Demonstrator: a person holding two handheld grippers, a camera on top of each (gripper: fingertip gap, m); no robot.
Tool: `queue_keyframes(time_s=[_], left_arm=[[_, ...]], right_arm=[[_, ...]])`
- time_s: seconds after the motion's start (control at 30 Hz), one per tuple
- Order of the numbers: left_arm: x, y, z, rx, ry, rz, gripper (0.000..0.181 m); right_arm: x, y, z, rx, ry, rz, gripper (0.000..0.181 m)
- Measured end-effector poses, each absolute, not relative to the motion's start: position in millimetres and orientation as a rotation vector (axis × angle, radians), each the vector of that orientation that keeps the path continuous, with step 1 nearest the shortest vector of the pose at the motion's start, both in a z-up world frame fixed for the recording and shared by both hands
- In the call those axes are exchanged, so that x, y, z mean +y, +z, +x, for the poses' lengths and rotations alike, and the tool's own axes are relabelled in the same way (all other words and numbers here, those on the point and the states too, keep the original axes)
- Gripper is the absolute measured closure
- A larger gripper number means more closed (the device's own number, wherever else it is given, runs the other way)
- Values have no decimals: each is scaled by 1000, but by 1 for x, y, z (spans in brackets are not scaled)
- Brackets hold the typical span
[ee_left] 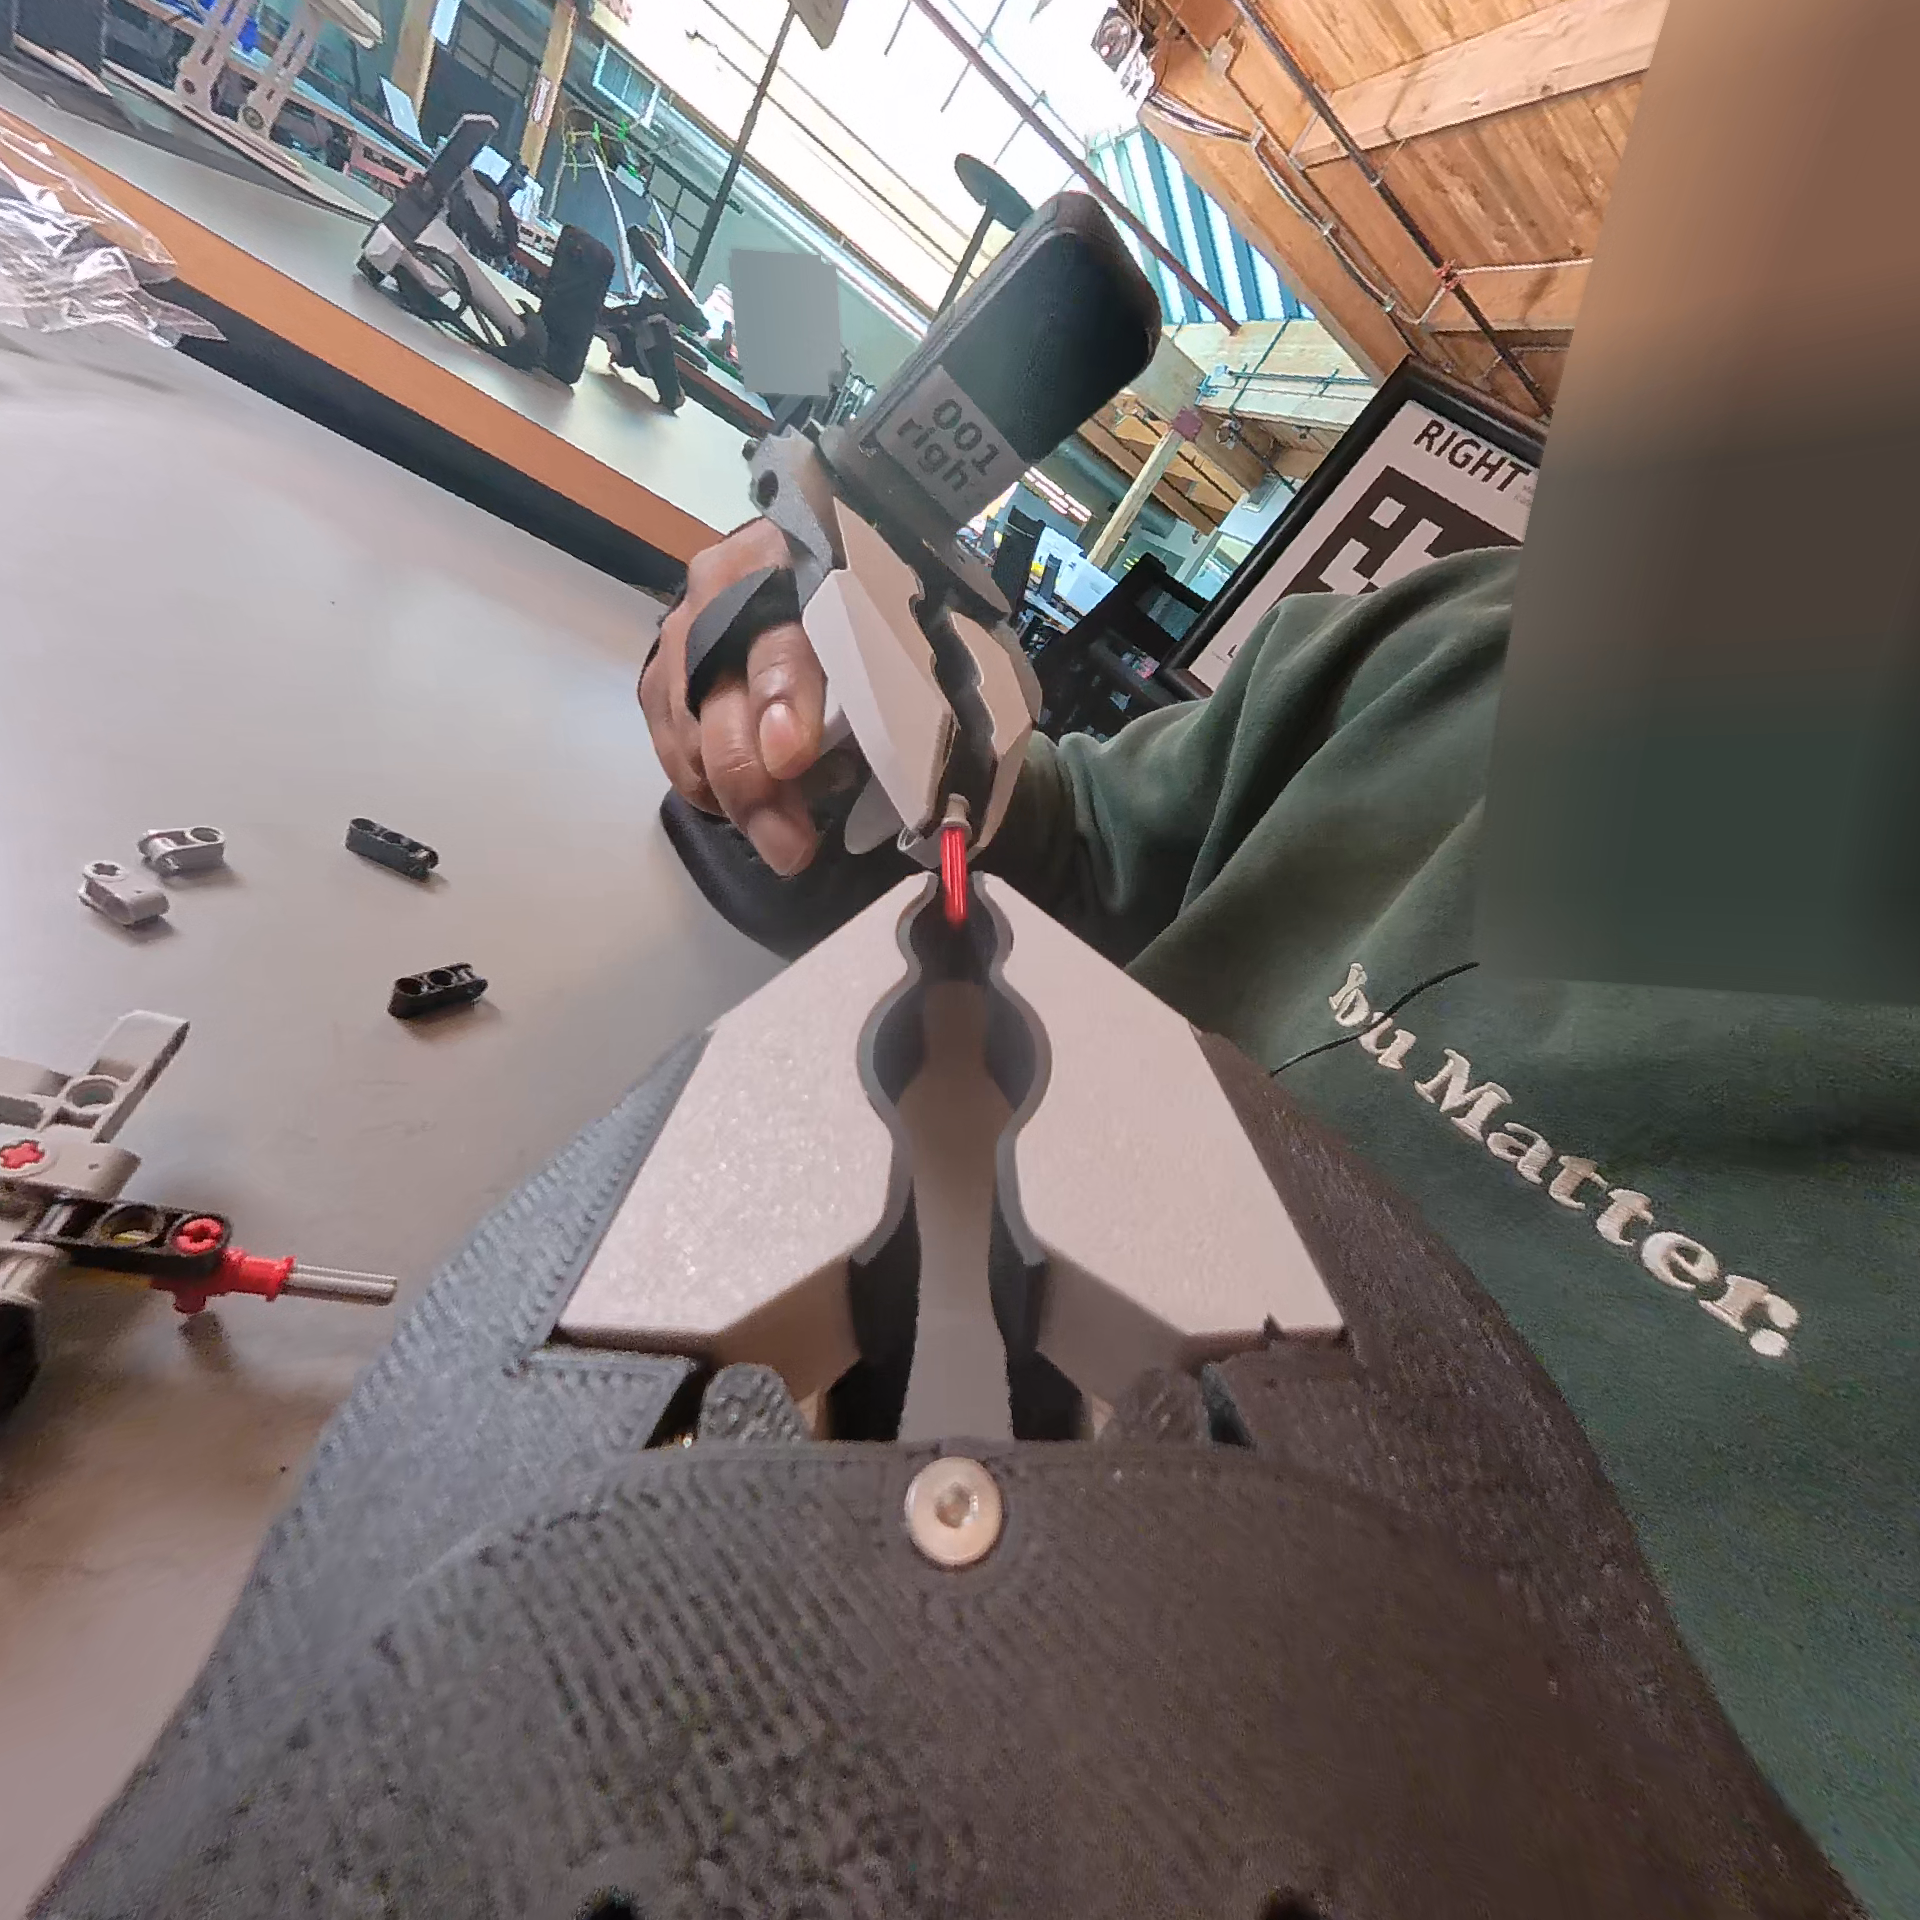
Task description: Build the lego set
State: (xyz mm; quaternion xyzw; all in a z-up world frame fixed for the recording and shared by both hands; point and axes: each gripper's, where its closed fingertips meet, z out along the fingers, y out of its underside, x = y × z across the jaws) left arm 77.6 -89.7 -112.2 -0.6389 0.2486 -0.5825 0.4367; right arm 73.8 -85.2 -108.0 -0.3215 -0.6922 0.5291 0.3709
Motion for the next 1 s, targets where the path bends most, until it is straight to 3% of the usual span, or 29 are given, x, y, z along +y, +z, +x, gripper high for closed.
queue_keyframes(time_s=[0.2,0.33,0.67,0.83,0.93,1.0], left_arm=[[-83,-113,74,622,-1330,-1592,179],[-74,-106,61,656,-1068,-1527,165],[-68,-101,58,754,-681,-1492,173],[-76,-92,57,735,-771,-1482,179],[-85,-70,49,602,-1111,-1392,179],[-92,-59,42,538,-1327,-1319,180]], right_arm=[[-78,-111,70,-1732,1393,-856,175],[-67,-103,68,-1633,1512,-931,175],[-67,-101,58,-1553,1693,-1076,175],[-72,-93,57,-1533,1670,-1045,174],[-75,-82,60,-1536,1563,-926,142],[-76,-81,62,-1551,1439,-856,135]])
